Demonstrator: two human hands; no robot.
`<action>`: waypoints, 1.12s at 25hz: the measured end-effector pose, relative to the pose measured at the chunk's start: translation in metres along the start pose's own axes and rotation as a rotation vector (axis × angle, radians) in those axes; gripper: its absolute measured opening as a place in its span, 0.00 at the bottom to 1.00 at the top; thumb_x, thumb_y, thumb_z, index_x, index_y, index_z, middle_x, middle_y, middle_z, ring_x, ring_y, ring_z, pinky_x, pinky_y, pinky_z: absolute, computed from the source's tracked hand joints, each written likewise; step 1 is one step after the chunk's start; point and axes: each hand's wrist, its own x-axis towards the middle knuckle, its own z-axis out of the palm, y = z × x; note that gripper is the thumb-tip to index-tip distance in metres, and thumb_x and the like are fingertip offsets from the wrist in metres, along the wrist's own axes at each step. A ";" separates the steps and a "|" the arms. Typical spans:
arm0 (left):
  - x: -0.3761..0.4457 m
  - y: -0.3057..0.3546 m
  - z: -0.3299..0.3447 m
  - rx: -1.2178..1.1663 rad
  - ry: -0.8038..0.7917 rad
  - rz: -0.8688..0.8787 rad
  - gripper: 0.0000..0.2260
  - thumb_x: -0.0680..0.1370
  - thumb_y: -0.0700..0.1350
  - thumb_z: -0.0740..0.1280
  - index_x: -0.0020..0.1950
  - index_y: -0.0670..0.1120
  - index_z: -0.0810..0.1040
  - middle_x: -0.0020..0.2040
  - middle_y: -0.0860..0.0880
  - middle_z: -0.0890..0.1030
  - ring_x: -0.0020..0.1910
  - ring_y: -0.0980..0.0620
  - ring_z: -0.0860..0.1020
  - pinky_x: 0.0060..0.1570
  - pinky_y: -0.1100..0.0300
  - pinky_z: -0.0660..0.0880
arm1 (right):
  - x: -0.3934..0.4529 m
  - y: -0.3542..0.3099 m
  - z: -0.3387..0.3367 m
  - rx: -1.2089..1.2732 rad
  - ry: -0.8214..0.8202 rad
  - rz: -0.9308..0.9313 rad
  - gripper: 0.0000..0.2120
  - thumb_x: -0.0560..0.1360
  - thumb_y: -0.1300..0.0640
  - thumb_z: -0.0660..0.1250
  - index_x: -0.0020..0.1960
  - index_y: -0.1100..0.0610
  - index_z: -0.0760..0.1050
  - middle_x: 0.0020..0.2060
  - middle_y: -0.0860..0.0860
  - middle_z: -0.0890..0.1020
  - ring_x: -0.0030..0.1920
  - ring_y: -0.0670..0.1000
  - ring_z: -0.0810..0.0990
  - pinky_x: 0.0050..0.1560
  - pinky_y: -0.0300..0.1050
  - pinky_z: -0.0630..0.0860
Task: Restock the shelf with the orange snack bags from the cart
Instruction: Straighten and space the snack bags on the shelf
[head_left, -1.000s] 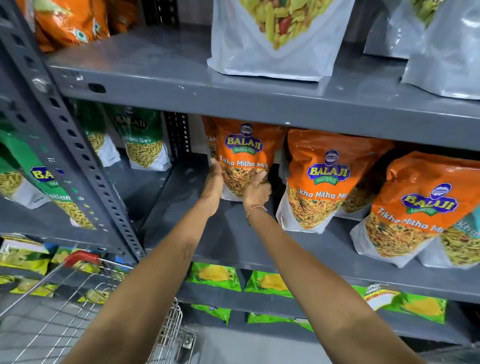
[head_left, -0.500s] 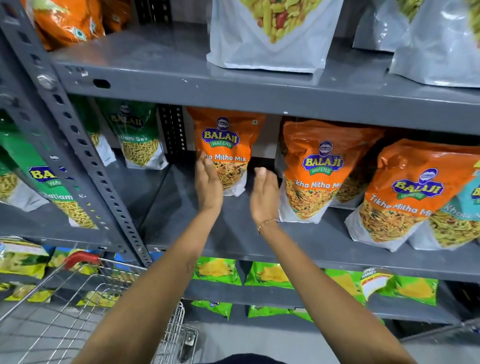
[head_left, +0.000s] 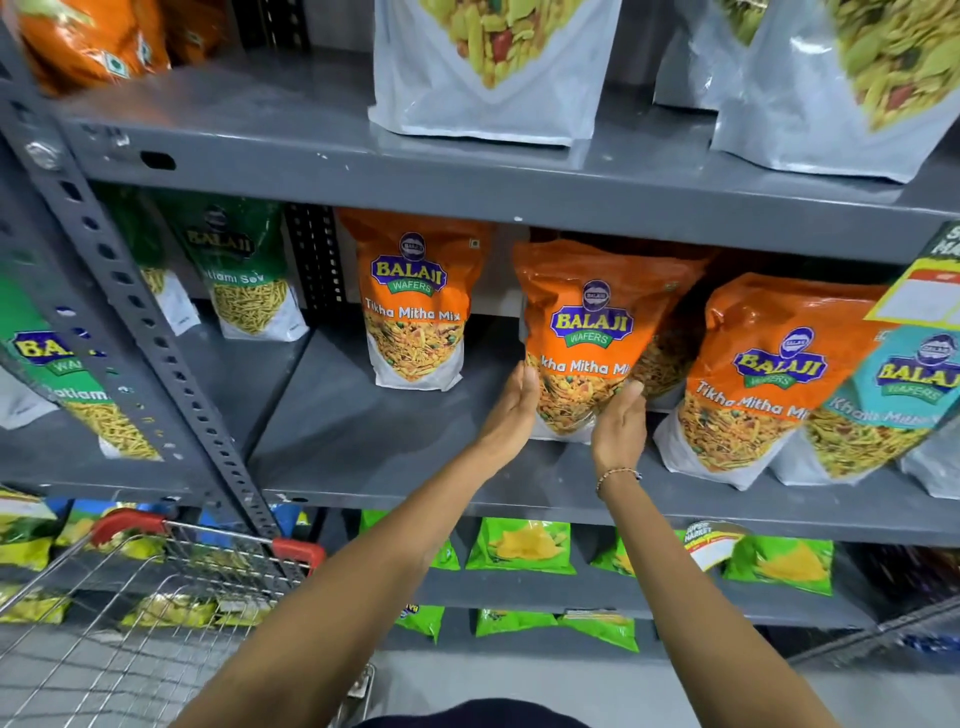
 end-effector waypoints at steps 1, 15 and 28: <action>-0.002 0.000 -0.006 -0.025 0.026 -0.015 0.26 0.78 0.60 0.43 0.75 0.53 0.51 0.76 0.52 0.57 0.75 0.53 0.56 0.71 0.57 0.55 | -0.005 0.002 0.004 -0.005 -0.009 -0.012 0.27 0.79 0.44 0.41 0.55 0.60 0.72 0.53 0.59 0.78 0.55 0.60 0.74 0.50 0.43 0.62; -0.056 -0.029 -0.127 -0.225 0.371 -0.054 0.29 0.76 0.63 0.38 0.70 0.55 0.65 0.66 0.54 0.73 0.62 0.58 0.70 0.61 0.59 0.64 | -0.095 -0.024 0.105 0.045 -0.428 -0.118 0.20 0.81 0.49 0.43 0.43 0.57 0.69 0.46 0.57 0.75 0.49 0.53 0.73 0.49 0.42 0.66; -0.042 0.009 -0.037 0.208 0.856 0.737 0.10 0.79 0.39 0.57 0.56 0.39 0.73 0.55 0.49 0.72 0.57 0.53 0.70 0.62 0.63 0.64 | -0.012 -0.030 0.041 0.051 -0.107 -0.082 0.19 0.81 0.50 0.48 0.47 0.63 0.71 0.47 0.57 0.74 0.50 0.56 0.72 0.56 0.50 0.67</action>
